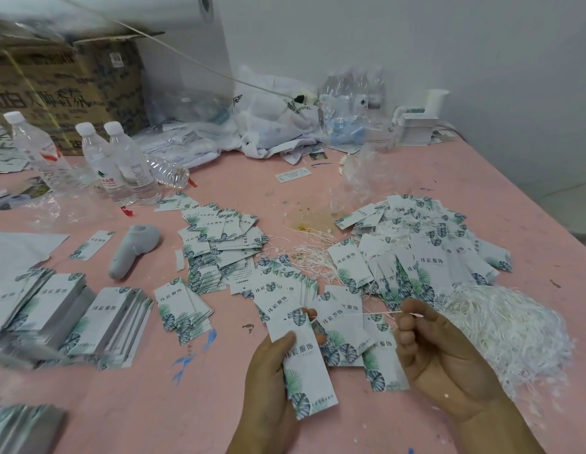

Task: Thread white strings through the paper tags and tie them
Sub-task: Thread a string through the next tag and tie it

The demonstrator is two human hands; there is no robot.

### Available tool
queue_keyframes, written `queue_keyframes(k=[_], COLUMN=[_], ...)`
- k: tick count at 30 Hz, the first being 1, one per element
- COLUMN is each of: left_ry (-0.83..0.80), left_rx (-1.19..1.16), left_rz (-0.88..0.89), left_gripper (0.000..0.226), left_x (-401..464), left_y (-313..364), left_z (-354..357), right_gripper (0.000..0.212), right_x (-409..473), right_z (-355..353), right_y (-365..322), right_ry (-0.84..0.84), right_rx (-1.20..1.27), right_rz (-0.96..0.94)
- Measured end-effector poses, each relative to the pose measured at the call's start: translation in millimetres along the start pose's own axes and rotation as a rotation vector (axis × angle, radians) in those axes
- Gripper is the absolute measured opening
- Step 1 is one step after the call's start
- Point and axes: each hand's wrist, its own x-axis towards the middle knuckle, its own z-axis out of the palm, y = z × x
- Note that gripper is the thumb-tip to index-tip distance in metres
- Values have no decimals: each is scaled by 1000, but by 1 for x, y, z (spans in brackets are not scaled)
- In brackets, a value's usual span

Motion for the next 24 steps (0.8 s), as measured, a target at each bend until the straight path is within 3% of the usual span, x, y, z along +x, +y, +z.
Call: queue_keyframes(k=[1, 4, 10, 12, 17, 21, 24], left_ry=[1, -20, -58, -52, -76, -88, -84], left_rx=[10, 20, 65, 90, 248, 352, 359], left_rz=[6, 6, 11, 36, 141, 221, 234], left_gripper=[38, 39, 41, 36, 30, 29, 35], left_x=[0, -2, -3, -3, -1, -2, -3], left_y=[-1, -1, -5, -9, -16, -18, -17], left_z=[0, 2, 1, 2, 0, -1, -1], right_gripper=[21, 40, 22, 16, 32, 9, 19], right_x=[2, 2, 5, 3, 6, 12, 14], right_z=[2, 5, 2, 2, 12, 23, 24], right_y=[1, 2, -1, 0, 35, 57, 63], right_ry=[18, 260, 273, 281, 426, 385, 406], right_rx=[-44, -294, -332, -456, -1049, -1250, -1335], right_rz=[-21, -197, -387, -377, -168, -116, -110])
